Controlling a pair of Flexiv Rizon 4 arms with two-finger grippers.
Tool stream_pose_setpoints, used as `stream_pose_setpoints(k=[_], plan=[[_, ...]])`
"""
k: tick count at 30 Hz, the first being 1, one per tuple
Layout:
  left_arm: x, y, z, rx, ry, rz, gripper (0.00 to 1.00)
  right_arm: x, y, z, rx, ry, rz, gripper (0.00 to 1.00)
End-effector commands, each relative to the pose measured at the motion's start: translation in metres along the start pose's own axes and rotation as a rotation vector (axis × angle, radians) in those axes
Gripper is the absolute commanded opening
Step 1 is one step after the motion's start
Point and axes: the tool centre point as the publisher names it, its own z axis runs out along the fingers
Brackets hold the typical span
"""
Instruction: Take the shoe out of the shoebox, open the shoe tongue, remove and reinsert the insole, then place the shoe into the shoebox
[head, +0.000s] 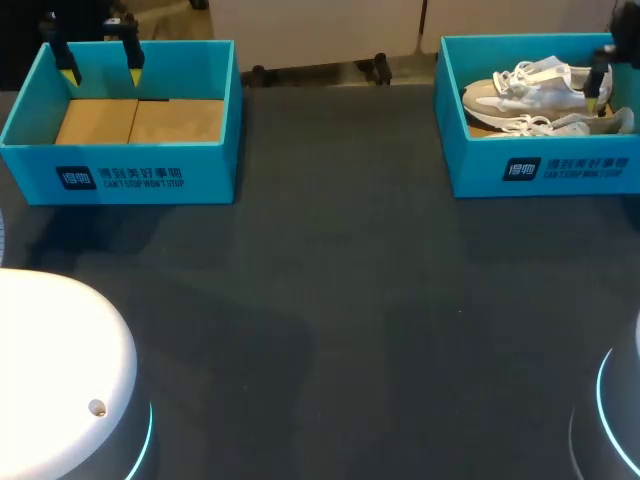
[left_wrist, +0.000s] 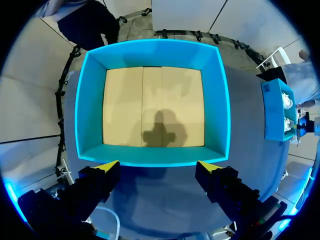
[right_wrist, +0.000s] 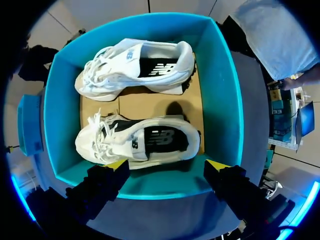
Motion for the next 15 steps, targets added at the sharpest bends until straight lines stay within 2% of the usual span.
stream_pose_setpoints(k=[1,8,12,14,15], plan=[[0.0,0.0,0.0,0.0,0.0,0.0,1.0,-0.008,0.007,0.014,0.013,-0.004,0.001,0.89],[0.0,0.0,0.0,0.0,0.0,0.0,1.0,-0.015,0.013,0.033,0.033,0.002,0.005,0.91],[0.0,0.0,0.0,0.0,0.0,0.0,1.0,-0.019,0.015,0.044,0.04,0.003,0.003,0.86],[0.0,0.0,0.0,0.0,0.0,0.0,1.0,-0.019,0.015,0.049,0.044,0.004,0.0,0.76],[0.0,0.0,0.0,0.0,0.0,0.0,1.0,-0.019,0.015,0.053,0.045,0.011,-0.004,0.75]])
